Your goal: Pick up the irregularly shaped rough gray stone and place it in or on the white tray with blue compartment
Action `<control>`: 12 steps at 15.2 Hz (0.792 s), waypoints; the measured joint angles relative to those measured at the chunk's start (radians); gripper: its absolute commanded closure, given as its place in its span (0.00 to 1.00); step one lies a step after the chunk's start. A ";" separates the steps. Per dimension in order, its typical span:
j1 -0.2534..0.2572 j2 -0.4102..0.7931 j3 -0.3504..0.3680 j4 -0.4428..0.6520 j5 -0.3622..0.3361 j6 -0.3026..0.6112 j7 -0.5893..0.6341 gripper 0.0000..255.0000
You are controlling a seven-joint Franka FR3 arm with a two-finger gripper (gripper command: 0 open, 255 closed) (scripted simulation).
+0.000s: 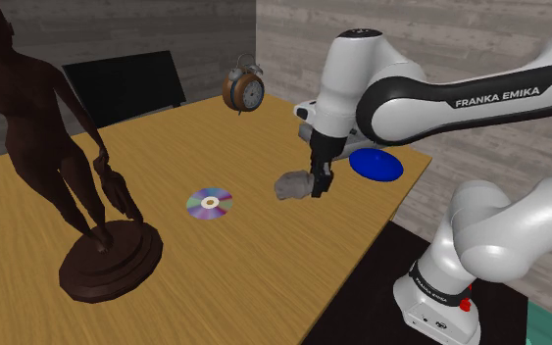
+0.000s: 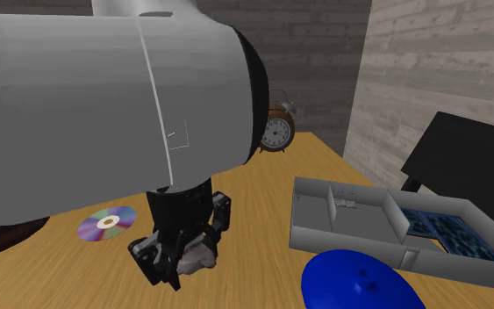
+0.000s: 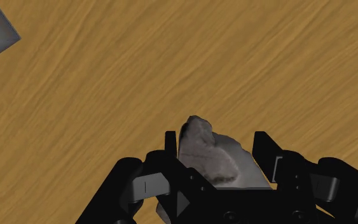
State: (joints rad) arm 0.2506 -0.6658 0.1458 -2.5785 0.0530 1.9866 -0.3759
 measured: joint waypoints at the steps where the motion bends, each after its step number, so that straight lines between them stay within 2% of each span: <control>1: 0.000 -0.001 0.000 0.011 0.000 -0.013 0.000 1.00; 12: -0.004 -0.013 -0.010 0.151 -0.007 -0.164 -0.003 1.00</control>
State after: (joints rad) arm 0.2469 -0.6787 0.1357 -2.4277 0.0460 1.8228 -0.3790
